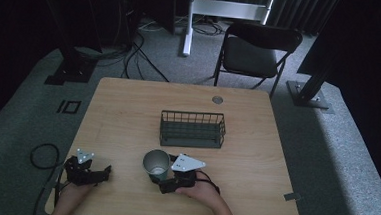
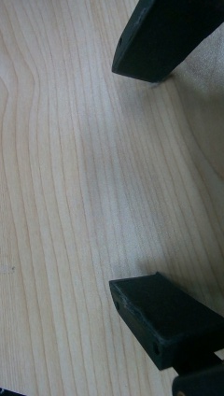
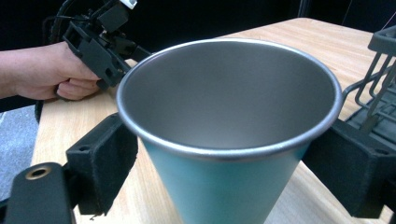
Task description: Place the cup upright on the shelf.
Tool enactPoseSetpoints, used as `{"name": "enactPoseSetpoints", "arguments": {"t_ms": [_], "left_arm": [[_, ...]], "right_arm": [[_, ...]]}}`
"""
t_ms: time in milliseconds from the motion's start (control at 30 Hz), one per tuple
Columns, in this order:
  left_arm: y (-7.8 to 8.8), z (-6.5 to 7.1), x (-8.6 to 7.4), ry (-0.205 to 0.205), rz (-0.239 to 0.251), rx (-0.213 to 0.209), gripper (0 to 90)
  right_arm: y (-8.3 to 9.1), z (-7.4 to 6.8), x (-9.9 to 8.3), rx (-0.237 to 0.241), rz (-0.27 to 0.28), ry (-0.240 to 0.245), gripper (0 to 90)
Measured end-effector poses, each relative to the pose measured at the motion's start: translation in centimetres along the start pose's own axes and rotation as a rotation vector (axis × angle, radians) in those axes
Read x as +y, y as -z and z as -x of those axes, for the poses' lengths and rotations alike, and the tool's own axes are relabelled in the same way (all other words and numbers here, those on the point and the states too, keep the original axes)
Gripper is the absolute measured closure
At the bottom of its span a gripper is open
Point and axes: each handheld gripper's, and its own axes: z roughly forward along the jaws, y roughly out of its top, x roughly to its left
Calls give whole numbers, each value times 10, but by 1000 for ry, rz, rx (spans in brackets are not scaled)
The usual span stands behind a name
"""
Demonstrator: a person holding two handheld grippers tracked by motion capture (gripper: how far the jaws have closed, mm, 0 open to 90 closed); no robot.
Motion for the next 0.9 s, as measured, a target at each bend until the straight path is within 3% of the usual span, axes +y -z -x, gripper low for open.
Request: {"name": "enactPoseSetpoints", "arguments": {"t_ms": [533,900], "left_arm": [[0,0,0,0,0,0,15],[0,0,0,0,0,0,15]], "right_arm": [[-15,-7,7,8,14,24,127],[-15,-7,14,0,8,-18,128]]}}
